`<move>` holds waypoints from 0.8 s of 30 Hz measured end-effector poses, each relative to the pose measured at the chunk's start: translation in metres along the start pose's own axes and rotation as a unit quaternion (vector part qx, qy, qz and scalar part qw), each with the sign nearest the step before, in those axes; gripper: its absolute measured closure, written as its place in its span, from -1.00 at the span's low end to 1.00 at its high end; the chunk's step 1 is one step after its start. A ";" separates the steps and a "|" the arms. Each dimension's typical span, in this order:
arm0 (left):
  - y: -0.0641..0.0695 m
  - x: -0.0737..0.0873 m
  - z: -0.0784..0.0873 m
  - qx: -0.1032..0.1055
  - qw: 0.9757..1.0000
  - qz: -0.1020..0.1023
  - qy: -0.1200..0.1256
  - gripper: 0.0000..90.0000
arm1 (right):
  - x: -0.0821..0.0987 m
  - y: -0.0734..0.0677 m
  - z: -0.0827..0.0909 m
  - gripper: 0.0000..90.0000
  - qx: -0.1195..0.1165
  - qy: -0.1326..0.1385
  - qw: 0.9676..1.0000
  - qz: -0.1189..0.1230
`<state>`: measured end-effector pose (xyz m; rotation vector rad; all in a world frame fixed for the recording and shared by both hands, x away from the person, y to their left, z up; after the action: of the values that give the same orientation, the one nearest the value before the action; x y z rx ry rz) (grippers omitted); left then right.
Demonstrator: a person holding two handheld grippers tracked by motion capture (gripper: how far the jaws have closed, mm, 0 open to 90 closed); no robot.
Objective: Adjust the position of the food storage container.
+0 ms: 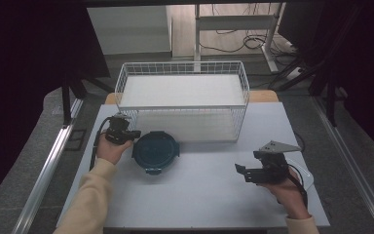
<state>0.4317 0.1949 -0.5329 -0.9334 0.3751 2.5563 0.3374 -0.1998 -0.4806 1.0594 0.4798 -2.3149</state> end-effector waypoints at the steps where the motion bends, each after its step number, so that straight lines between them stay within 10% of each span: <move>1: 0.000 0.001 -0.001 -0.002 1.000 -0.002 -0.001 1.00 | 0.000 0.000 0.000 -0.64 0.000 0.000 1.000 0.002; 12: 0.001 0.003 -0.002 -0.011 1.000 -0.013 -0.004 1.00 | 0.001 -0.001 -0.001 -0.64 0.003 0.000 1.000 0.004; 15: 0.000 0.011 -0.009 -0.022 0.998 -0.040 -0.040 1.00 | 0.001 -0.002 -0.001 -0.64 0.002 0.000 1.000 0.005; 24: 0.009 0.013 -0.009 0.002 0.998 -0.049 -0.025 1.00 | 0.001 -0.003 -0.002 -0.64 0.002 -0.002 1.000 0.007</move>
<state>0.4238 0.1873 -0.5466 -0.8620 0.3123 2.4838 0.3363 -0.1968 -0.4823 1.0580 0.4644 -2.3065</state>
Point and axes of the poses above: each handheld gripper's, and its own axes: z roughly backward along the jaws, x roughly out of its underside, y roughly to its right, the point moved 8 cm from there along -z, roughly forward along the jaws, and after that the axes turned 2 degrees about -z, right-handed, at the moved point
